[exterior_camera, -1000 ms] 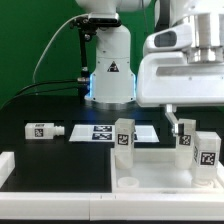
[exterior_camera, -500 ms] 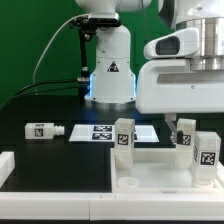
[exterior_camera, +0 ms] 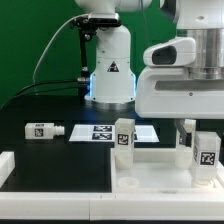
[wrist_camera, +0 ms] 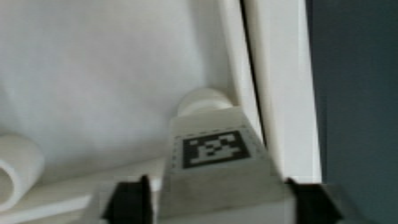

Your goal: Assemble square table

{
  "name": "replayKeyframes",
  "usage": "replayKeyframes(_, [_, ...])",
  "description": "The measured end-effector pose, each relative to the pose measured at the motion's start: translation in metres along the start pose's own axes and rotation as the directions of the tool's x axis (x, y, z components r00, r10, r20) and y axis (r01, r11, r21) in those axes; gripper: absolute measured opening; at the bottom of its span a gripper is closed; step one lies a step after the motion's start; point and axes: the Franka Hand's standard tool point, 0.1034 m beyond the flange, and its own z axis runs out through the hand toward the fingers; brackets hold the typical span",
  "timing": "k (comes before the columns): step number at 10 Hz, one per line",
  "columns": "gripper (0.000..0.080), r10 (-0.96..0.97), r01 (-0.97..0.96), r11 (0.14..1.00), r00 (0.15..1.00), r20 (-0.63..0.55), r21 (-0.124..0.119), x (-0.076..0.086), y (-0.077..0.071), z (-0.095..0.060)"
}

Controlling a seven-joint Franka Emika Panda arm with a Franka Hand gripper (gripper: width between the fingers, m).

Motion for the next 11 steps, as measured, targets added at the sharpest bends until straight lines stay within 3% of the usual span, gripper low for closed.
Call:
replayKeyframes(1, [0.0284, 0.092, -0.092, 0.996, 0.996, 0.0, 0.0, 0.0, -0.0002, 0.0])
replayKeyframes(5, [0.0284, 0.329, -0.329, 0.944, 0.944, 0.0, 0.0, -0.0001, -0.0003, 0.0005])
replayKeyframes(7, [0.0284, 0.591, -0.591, 0.807, 0.807, -0.02, 0.016, 0.0025, -0.0041, 0.0011])
replayKeyframes(9, [0.0285, 0.807, -0.807, 0.591, 0.59, -0.011, 0.026, 0.0044, -0.0057, 0.0014])
replayKeyframes(10, [0.0285, 0.884, -0.882, 0.466, 0.468, 0.011, 0.066, 0.0073, -0.0068, 0.0023])
replayKeyframes(11, [0.0285, 0.934, -0.932, 0.354, 0.357, 0.027, 0.081, 0.0068, -0.0068, 0.0026])
